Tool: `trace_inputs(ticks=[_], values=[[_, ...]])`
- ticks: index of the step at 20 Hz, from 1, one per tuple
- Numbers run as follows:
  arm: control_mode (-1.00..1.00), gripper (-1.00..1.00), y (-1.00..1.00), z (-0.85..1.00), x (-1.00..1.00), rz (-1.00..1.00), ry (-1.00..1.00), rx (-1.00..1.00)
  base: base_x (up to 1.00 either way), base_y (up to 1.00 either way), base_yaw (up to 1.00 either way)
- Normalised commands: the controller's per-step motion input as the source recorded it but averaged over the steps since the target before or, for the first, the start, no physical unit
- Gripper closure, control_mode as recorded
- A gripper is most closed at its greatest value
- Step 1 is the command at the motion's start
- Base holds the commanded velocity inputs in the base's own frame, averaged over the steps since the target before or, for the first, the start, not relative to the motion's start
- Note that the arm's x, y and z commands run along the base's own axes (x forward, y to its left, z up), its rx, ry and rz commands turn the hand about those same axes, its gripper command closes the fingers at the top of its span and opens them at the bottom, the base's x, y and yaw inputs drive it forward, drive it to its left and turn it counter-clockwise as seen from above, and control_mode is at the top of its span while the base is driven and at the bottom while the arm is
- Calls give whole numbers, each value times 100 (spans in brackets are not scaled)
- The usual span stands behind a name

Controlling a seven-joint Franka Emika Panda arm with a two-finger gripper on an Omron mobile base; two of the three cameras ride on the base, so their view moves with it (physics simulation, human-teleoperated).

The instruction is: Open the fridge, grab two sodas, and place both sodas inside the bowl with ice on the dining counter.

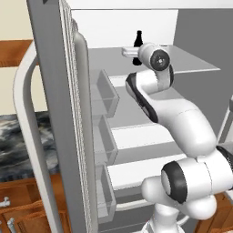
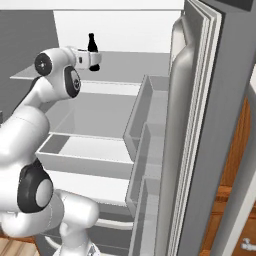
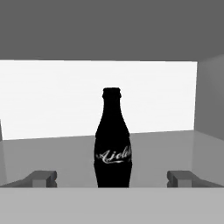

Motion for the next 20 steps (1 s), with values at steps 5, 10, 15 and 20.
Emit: trace_inputs(ticks=[5, 10, 15, 20], values=[[-100, -100, 0, 0, 30, 0, 6, 0, 0, 0, 0], [-100, -100, 0, -1, 25, 0, 6, 0, 0, 0, 0], [-100, -100, -5, -6, 10, 0, 4, 0, 0, 0, 0], [-100, -100, -1, -4, 9, 0, 3, 0, 0, 0, 0]])
